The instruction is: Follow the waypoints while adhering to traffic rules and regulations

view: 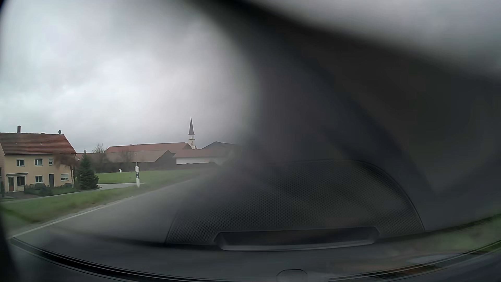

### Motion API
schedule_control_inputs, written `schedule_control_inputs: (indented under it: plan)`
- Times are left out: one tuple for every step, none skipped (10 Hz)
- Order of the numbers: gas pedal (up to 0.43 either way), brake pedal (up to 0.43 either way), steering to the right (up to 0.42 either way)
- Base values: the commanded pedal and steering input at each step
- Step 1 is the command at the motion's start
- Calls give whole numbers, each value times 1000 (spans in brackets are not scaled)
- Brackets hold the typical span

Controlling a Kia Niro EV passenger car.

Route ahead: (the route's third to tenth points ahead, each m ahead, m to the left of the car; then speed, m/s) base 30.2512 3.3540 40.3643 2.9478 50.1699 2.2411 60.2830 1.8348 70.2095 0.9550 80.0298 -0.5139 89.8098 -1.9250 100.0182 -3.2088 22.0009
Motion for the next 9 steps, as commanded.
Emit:
schedule_control_inputs:
  plan:
    - [8,0,1]
    - [0,0,1]
    - [0,0,1]
    - [0,0,1]
    - [0,0,1]
    - [8,0,3]
    - [20,0,3]
    - [39,0,4]
    - [47,0,6]
